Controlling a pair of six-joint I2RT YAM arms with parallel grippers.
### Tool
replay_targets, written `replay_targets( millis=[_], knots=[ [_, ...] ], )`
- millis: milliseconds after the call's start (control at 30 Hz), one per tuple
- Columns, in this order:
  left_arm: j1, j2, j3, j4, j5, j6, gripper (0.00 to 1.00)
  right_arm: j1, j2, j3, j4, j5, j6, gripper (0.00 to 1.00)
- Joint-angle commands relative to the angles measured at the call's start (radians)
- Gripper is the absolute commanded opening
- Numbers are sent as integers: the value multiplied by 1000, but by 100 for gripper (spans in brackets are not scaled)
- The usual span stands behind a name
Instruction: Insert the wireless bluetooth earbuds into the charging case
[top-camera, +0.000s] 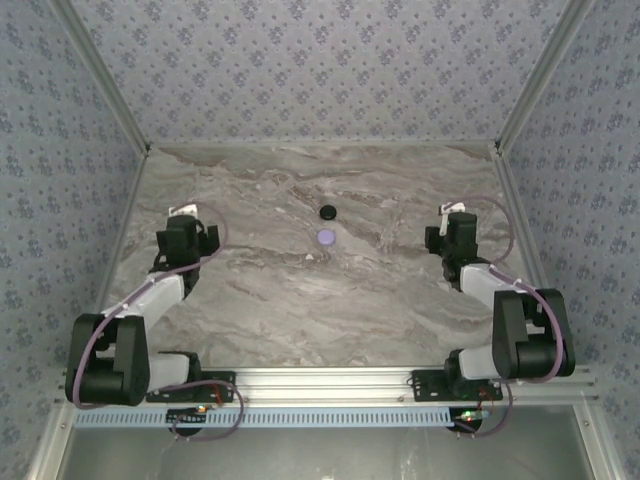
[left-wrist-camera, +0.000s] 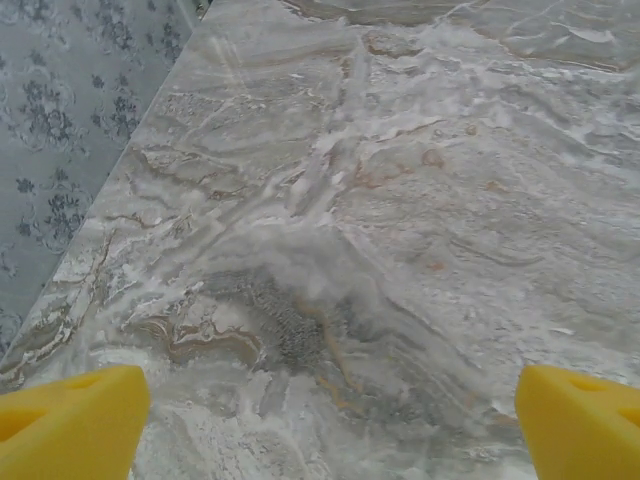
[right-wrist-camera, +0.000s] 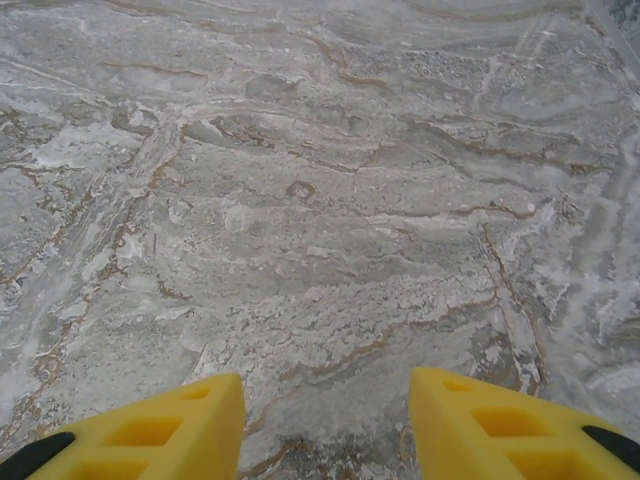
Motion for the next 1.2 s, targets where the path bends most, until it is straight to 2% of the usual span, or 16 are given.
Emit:
replay_targets(
  millis=[0,133,300,733,933,967,1067,1100,1167],
  knots=[
    [29,15,-84,255,103,25,94,-14,16,-19,114,-72,-22,51],
    [70,40,-140,393,224,28,95,-21,8,-52,175,-72,-35,51],
    [92,98,-191,568,317,31,96,-37,6,-126,331,-68,-40,52],
    [96,238,-188,687,366,49,98,-74,82,-172,468,-102,-9,57],
    [95,271,-167,674,367,51,99,-63,133,-146,458,-105,-26,59],
    [95,270,-156,652,357,48,99,-62,134,-145,463,-103,-26,62],
    [97,277,-88,533,280,15,99,-62,134,-145,459,-102,-26,79],
    [98,279,-90,543,275,15,99,-62,134,-143,458,-103,-25,99],
    [99,281,-91,543,275,16,99,-65,134,-143,456,-105,-23,100]
  ],
)
